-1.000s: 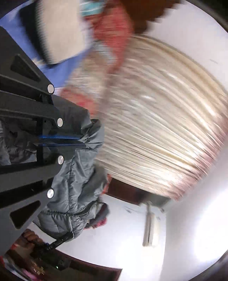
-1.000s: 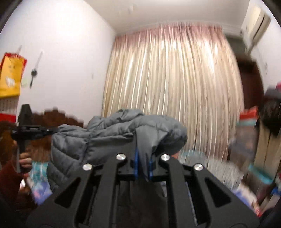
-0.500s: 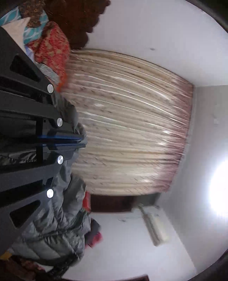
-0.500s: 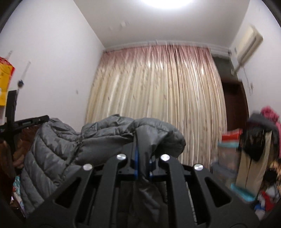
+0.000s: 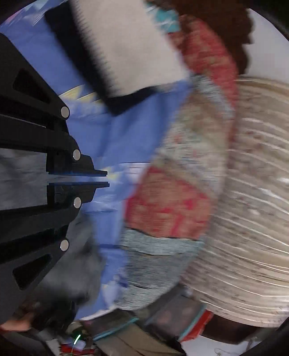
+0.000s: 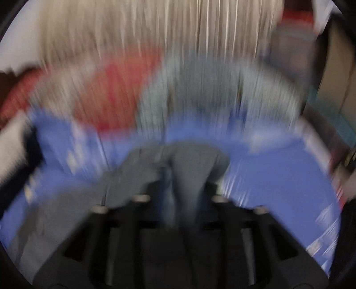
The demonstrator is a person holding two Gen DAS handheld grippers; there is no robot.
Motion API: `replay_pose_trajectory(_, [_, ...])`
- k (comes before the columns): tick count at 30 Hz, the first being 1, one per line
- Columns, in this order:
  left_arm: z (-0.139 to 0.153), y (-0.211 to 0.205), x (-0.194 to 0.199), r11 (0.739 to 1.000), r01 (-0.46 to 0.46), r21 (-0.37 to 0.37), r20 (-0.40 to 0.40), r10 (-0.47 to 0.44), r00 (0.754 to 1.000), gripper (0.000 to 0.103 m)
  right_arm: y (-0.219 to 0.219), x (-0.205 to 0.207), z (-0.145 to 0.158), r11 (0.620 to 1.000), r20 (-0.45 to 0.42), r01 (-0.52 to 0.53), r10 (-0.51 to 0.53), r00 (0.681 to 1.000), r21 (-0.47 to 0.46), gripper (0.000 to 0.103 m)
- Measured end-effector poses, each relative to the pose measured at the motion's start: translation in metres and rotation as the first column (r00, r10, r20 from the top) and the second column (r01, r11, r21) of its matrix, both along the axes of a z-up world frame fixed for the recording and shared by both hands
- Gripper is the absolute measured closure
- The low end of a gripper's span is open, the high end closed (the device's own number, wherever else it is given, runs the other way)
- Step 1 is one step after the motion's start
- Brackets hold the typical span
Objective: Fold large clothes
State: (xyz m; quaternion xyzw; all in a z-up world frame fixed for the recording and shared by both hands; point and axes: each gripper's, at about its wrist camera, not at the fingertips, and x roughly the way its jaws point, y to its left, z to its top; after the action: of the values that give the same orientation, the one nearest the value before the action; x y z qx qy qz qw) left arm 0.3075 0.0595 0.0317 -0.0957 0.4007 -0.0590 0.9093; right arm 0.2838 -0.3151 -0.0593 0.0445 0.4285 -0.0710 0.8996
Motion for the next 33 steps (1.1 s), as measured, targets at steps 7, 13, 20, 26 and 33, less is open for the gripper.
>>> replay_pose_trajectory(7, [-0.120, -0.013, -0.052, 0.978, 0.176, 0.111, -0.137, -0.161, 0.977, 0.077, -0.101, -0.083, -0.008, 0.966, 0.101, -0.003, -0.024, 0.995, 0.257, 0.028])
replay_pose_trajectory(13, [-0.194, 0.000, -0.054, 0.961, 0.154, 0.231, -0.285, -0.084, 0.955, 0.077, -0.169, -0.192, -0.027, 0.969, 0.018, 0.156, -0.162, 0.987, 0.191, 0.028])
replay_pose_trajectory(20, [-0.183, 0.052, -0.033, 0.981, -0.023, 0.192, -0.331, 0.087, 0.939, 0.077, -0.059, -0.249, -0.062, 0.935, 0.012, -0.075, 0.075, 0.997, 0.347, 0.032])
replay_pose_trajectory(26, [-0.125, 0.047, -0.072, 0.994, -0.054, 0.098, -0.222, 0.075, 0.972, 0.077, 0.126, -0.254, -0.087, 0.830, 0.026, -0.492, 0.503, 0.864, 0.262, 0.029])
replay_pose_trajectory(33, [-0.162, -0.034, -0.091, 0.958, 0.159, 0.238, -0.237, -0.101, 0.966, 0.076, 0.061, -0.278, -0.057, 0.810, 0.119, -0.445, 0.434, 0.893, 0.383, 0.029])
